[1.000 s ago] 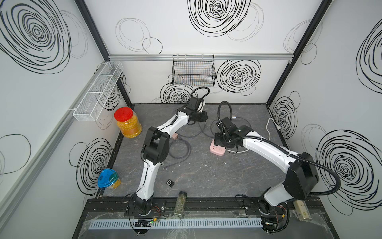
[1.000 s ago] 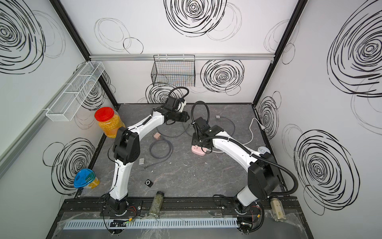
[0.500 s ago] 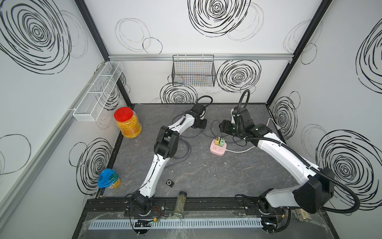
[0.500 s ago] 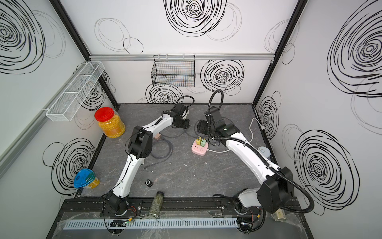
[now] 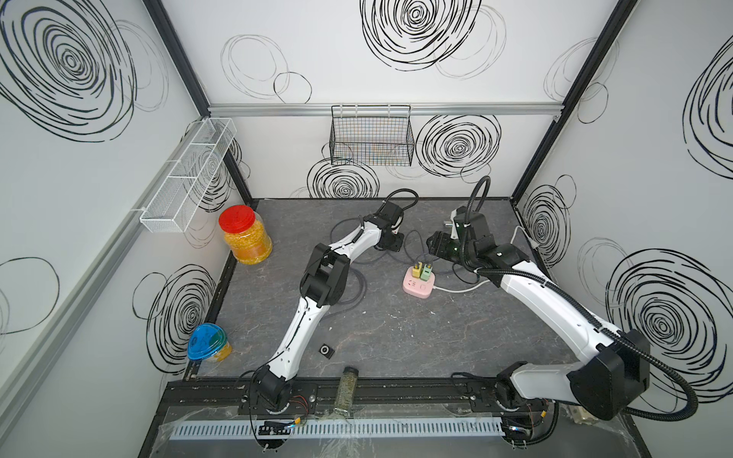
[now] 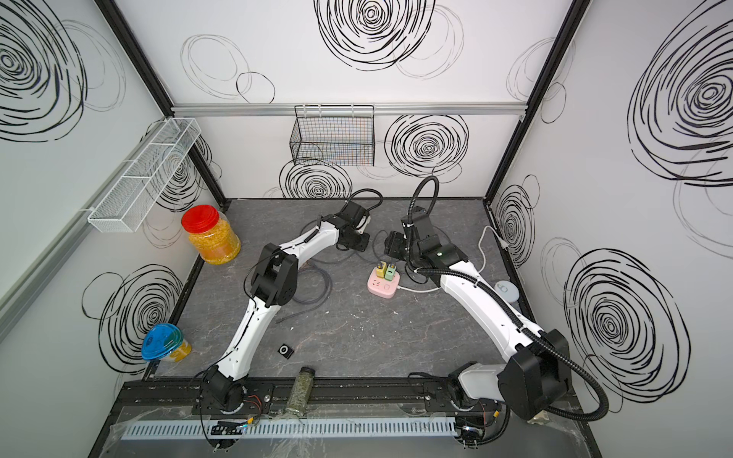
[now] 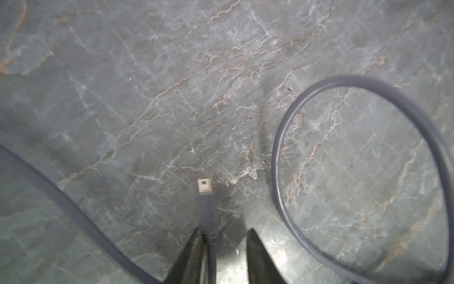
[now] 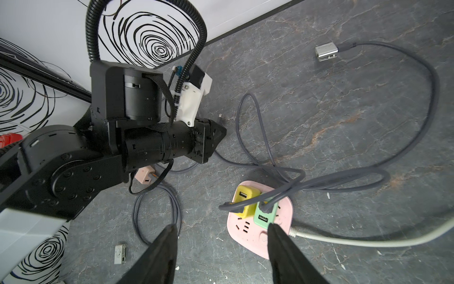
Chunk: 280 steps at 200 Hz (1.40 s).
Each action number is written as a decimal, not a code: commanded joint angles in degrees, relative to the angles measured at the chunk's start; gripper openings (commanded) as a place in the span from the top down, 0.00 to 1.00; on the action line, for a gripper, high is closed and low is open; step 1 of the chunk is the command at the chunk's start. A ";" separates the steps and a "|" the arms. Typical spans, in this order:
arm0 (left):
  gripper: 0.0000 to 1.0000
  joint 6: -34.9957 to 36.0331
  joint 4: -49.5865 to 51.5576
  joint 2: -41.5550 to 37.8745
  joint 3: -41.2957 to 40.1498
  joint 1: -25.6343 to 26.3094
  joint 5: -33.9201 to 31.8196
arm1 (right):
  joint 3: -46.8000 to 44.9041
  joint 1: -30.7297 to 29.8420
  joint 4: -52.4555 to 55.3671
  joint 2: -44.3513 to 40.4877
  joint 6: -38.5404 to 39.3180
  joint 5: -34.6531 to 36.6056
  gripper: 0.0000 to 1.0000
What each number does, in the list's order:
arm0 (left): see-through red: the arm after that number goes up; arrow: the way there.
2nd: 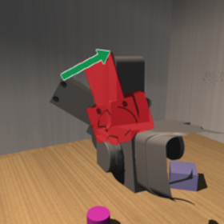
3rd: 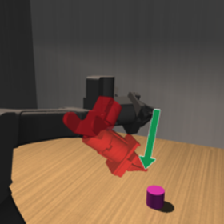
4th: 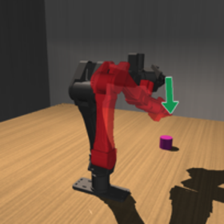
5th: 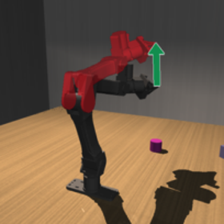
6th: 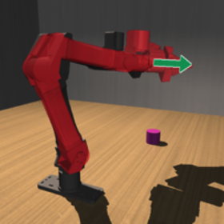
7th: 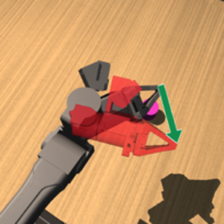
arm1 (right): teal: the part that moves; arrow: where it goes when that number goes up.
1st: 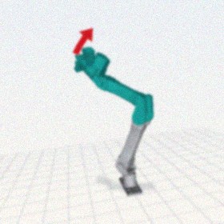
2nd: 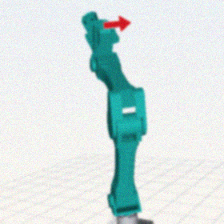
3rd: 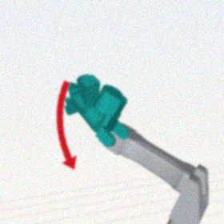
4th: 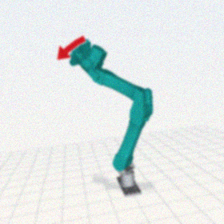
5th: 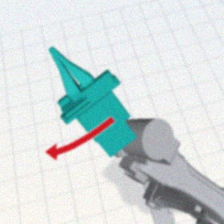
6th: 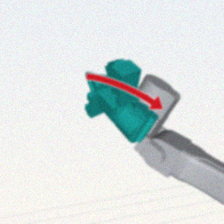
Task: Charge mp3
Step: Pick up the charging cable from the center of the board.
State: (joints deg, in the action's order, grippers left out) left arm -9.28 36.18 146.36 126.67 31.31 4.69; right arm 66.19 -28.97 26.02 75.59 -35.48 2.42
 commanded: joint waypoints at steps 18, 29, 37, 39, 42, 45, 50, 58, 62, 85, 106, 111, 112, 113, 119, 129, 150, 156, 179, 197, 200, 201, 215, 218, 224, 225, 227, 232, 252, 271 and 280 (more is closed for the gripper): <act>0.83 0.26 3.38 2.57 0.40 0.18 -2.90 | -1.21 0.39 0.08 -2.14 0.68 0.18 0.38; 0.85 -0.12 2.32 1.54 0.51 -0.28 -1.67 | -1.80 0.52 -0.48 -2.84 0.84 -0.38 0.38; 0.87 -0.30 1.52 0.53 0.63 -0.73 0.09 | -2.30 0.56 -1.23 -3.23 1.32 -1.29 0.38; 0.87 -0.30 1.32 0.16 0.67 -0.84 0.55 | -2.43 0.56 -1.43 -3.32 1.41 -1.58 0.38; 0.88 -0.31 0.99 -0.32 0.75 -1.01 1.38 | -2.59 0.57 -1.84 -3.41 1.58 -2.17 0.38; 0.88 -0.30 0.56 -0.89 0.77 -1.14 2.21 | -2.69 0.64 -2.21 -3.43 1.64 -2.68 0.38; 0.89 -0.35 -0.03 -1.86 0.77 -1.44 3.58 | -2.86 0.57 -2.68 -3.43 1.65 -3.69 0.39; 0.91 -0.38 -0.98 -3.67 0.66 -1.79 6.07 | -3.16 0.61 -3.83 -3.43 1.33 -5.43 0.39; 0.91 -0.43 -1.52 -4.77 0.54 -2.01 7.32 | -3.30 0.57 -4.32 -3.43 1.14 -6.34 0.39; 0.92 -0.88 -5.30 -11.98 -2.56 -3.12 14.01 | -4.84 0.37 -8.32 -3.74 0.04 -10.70 0.39; 0.92 -3.57 -11.61 -20.74 -10.60 -4.53 19.99 | -6.70 -0.24 -12.06 -3.96 -0.76 -12.97 0.39; 0.92 -4.59 -13.67 -23.14 -13.09 -4.94 21.20 | -7.01 -0.51 -12.72 -3.96 -0.73 -13.32 0.39; 0.92 -4.77 -14.11 -23.58 -13.63 -5.03 21.48 | -7.12 -0.58 -12.87 -3.96 -0.77 -13.36 0.39; 0.92 -4.96 -14.56 -24.06 -14.21 -5.12 21.76 | -7.21 -0.70 -12.94 -3.96 -0.79 -13.34 0.39; 0.92 -6.29 -17.35 -27.10 -17.54 -5.53 23.14 | -7.55 -1.21 -13.68 -4.01 -0.71 -13.40 0.39; 0.92 -8.53 -22.44 -32.22 -23.54 -6.41 25.26 | -7.94 -2.26 -14.83 -3.80 -0.25 -13.01 0.39; 0.93 -14.41 -33.38 -42.43 -35.80 -8.15 29.99 | -8.40 -4.43 -17.91 -3.20 1.48 -11.41 0.39; 0.93 -15.63 -35.91 -45.16 -38.95 -8.69 30.92 | -8.45 -4.95 -19.19 -3.08 1.92 -11.44 0.38; 0.93 -21.67 -45.82 -54.86 -51.37 -10.13 32.66 | -8.80 -6.36 -24.79 -2.65 3.58 -11.53 0.37; 0.93 -28.05 -55.69 -61.40 -61.23 -11.63 33.25 | -9.28 -6.78 -28.88 -2.64 4.10 -13.54 0.36; 0.93 -29.17 -57.59 -62.39 -62.81 -11.93 33.35 | -9.43 -6.86 -29.59 -2.64 4.15 -13.94 0.35; 0.93 -29.55 -58.13 -62.67 -63.28 -12.00 33.36 | -9.47 -6.88 -29.69 -2.64 4.17 -14.11 0.35; 0.93 -34.08 -64.46 -66.15 -68.79 -12.98 33.71 | -10.54 -7.24 -33.73 -2.90 4.91 -16.37 0.33; 0.93 -34.88 -65.19 -66.78 -69.67 -13.10 33.87 | -10.82 -7.24 -34.61 -2.91 5.04 -17.01 0.33; 0.93 -35.83 -67.11 -67.86 -71.02 -13.27 33.97 | -11.28 -7.41 -36.25 -2.86 5.24 -18.03 0.32; 0.93 -35.95 -67.33 -68.05 -71.25 -13.28 33.98 | -11.31 -7.46 -36.54 -2.80 5.24 -18.18 0.32; 0.92 -36.11 -67.64 -68.34 -71.64 -13.27 33.92 | -11.52 -7.49 -37.02 -2.75 5.29 -18.55 0.32; 0.92 -36.67 -68.37 -68.99 -72.53 -13.26 33.95 | -11.70 -7.69 -38.17 -2.55 5.46 -19.57 0.32; 0.92 -39.46 -71.97 -71.21 -75.78 -12.86 33.37 | -10.97 -9.05 -39.39 -0.14 6.87 -21.81 0.31; 0.92 -43.78 -77.73 -72.80 -78.72 -12.86 32.94 | -8.84 -10.52 -37.29 2.77 7.91 -23.25 0.32; 0.92 -44.79 -79.00 -73.27 -79.44 -12.81 32.69 | -8.69 -11.14 -37.89 3.72 8.27 -23.87 0.32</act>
State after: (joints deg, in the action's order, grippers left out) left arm -47.46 -29.89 75.81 49.04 18.57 37.04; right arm 55.61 -38.44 -9.43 76.42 -29.58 -17.76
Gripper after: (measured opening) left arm 0.087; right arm 0.684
